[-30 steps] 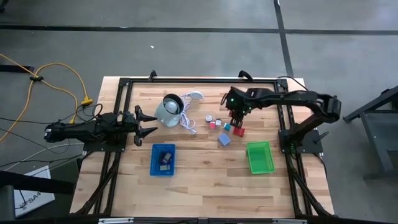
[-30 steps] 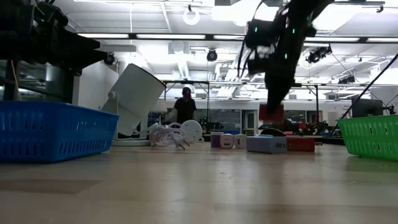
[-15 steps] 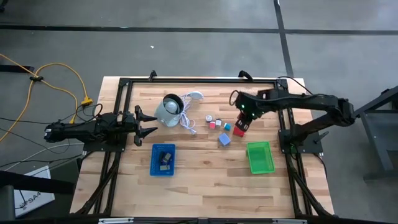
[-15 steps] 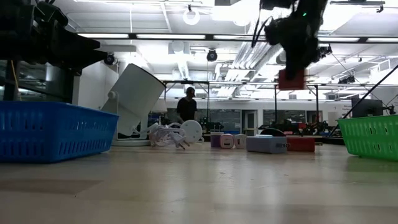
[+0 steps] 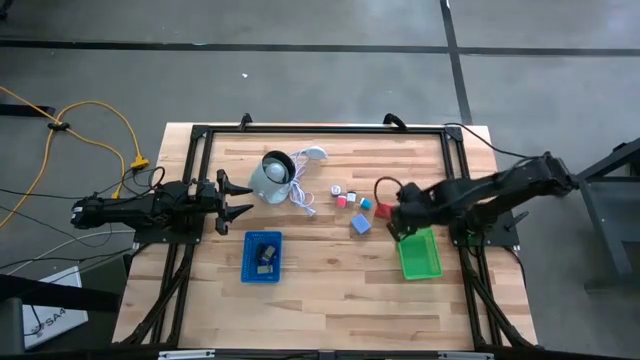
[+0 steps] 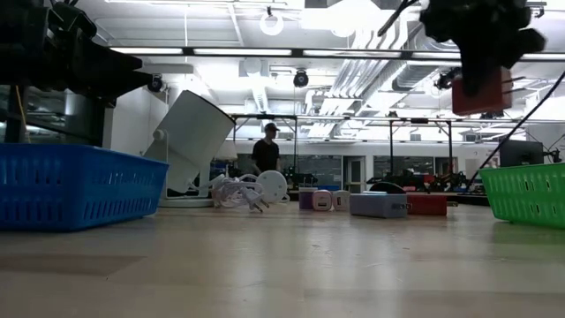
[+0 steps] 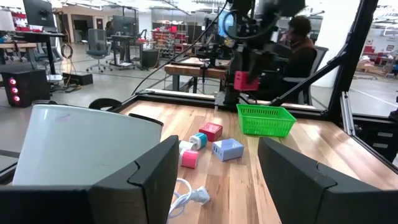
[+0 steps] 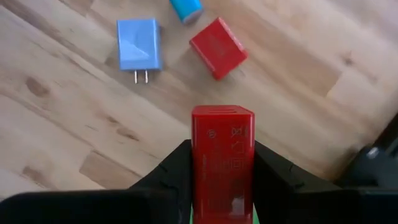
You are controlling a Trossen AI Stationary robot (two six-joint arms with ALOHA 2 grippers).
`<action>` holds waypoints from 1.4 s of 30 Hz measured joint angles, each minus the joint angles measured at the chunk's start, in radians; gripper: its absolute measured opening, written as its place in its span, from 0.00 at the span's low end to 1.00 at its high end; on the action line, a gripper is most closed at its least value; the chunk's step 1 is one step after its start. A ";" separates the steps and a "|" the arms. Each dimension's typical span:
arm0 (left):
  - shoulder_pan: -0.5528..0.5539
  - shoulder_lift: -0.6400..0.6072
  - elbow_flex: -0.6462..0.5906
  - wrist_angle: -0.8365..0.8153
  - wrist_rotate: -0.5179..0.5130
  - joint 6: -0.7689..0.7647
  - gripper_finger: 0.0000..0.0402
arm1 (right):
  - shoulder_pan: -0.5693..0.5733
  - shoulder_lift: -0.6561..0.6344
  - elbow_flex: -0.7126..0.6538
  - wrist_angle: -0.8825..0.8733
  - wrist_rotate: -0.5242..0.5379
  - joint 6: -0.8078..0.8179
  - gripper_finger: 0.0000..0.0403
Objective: Pick & Place Office items
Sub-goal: Put the top red charger adapter into the green bin
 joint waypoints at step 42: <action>0.000 0.000 0.000 0.000 0.000 0.000 0.53 | 0.284 0.192 -0.278 0.229 -0.023 0.646 0.28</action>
